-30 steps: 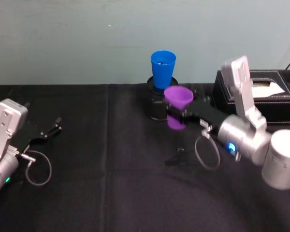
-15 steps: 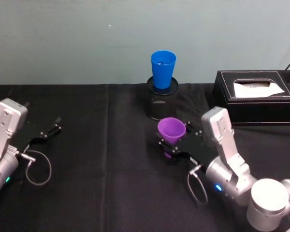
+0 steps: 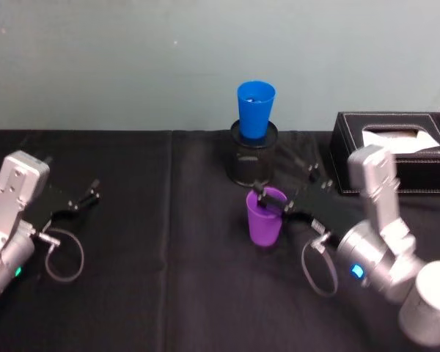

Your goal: Pick up one cup with a gripper and tap it against the other cup.

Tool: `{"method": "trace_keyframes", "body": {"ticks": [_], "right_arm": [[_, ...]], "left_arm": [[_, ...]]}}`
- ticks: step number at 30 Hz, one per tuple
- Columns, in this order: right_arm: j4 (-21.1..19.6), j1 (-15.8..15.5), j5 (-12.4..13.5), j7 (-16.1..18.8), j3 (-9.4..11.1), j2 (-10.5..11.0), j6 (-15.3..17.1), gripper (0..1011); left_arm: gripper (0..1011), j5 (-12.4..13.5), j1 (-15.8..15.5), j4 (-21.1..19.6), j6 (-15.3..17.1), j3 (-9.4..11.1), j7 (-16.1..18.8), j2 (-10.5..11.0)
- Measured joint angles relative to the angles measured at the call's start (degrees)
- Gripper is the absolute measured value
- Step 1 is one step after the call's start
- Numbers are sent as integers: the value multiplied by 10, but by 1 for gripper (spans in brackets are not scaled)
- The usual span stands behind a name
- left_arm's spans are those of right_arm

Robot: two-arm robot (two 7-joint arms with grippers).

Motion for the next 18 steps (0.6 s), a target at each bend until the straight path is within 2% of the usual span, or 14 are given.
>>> {"method": "trace_keyframes", "body": {"ticks": [1,18], "right_arm": [[-19,-5,7,4,6,4,13,1003],[16,3,-6,-1,-7,-4,-9,1003]], "left_arm": [[1000,0,0,0,0,0,0,0],[1000,0,0,0,0,0,0,0]]}}
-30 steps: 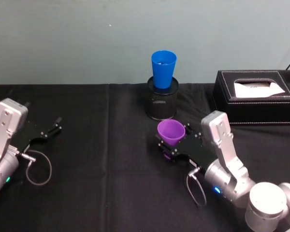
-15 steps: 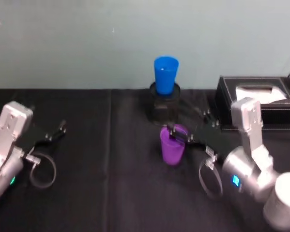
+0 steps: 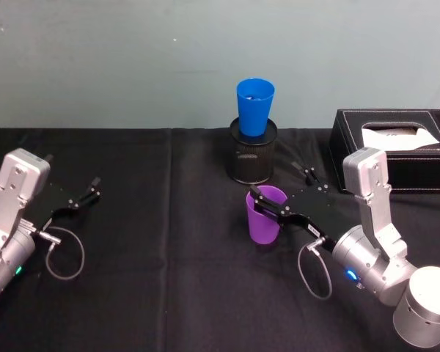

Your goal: Pick up one cup with a gripper and tap it against the other cup.

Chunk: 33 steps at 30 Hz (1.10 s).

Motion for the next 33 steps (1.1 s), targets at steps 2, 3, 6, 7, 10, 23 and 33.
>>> {"method": "trace_keyframes", "body": {"ticks": [2,3,6,7,10,23,33], "right_arm": [[2,0,-1,-1,-1,0,-1,1003],[3,0,-2,-2,-1,-1,-1,1003],[-8,-1,3,1,6,1,4,1003],[-7,-2,3,2,6,-1,3,1002],[-12,-8,0,2,14,-1,0,1003],[-53,-51,-33,-34,57,3,1,1003],[-48,-61,-107,-114,85,-10,8,1002]], "left_arm": [[1000,0,0,0,0,0,0,0],[1000,0,0,0,0,0,0,0],[1000,0,0,0,0,0,0,0],[1000,0,0,0,0,0,0,0],[1000,0,0,0,0,0,0,0],[1000,0,0,0,0,0,0,0],[1000,0,0,0,0,0,0,0]]}}
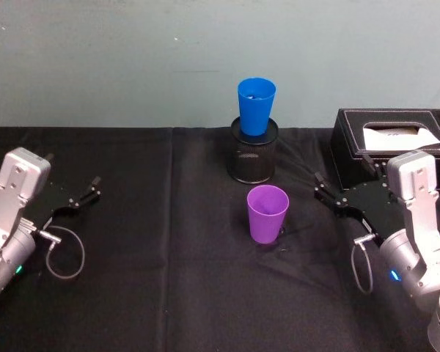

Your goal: Pick up one cup with a gripper and tap it against the other cup.

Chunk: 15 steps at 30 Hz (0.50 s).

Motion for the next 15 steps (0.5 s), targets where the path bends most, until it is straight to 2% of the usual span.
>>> {"method": "trace_keyframes", "body": {"ticks": [9,15], "right_arm": [[11,1,-41,-25,9,-11,5,1003],[11,1,-39,-25,8,-10,4,1003]], "left_arm": [[1000,0,0,0,0,0,0,0],[1000,0,0,0,0,0,0,0]]}}
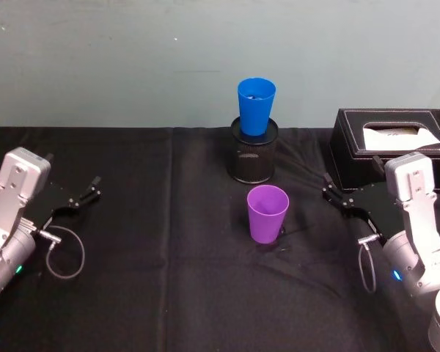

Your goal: Pick up one cup with a gripper and tap it against the other cup.

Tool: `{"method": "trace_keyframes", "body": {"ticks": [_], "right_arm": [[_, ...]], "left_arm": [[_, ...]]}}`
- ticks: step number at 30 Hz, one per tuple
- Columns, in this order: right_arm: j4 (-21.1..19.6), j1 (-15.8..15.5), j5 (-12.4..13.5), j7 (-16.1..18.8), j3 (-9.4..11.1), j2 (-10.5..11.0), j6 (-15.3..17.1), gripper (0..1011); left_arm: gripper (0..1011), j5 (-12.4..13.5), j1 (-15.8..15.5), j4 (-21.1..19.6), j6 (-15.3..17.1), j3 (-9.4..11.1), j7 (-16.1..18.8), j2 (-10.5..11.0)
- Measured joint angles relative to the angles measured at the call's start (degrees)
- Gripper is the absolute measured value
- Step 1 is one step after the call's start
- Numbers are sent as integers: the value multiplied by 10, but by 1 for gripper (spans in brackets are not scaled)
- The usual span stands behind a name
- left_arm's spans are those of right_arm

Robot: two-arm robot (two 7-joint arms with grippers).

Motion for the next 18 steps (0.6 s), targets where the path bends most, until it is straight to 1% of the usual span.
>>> {"method": "trace_keyframes", "body": {"ticks": [18], "right_arm": [[-1,0,4,1,-1,1,-1,1003]], "left_arm": [[1000,0,0,0,0,0,0,0]]}}
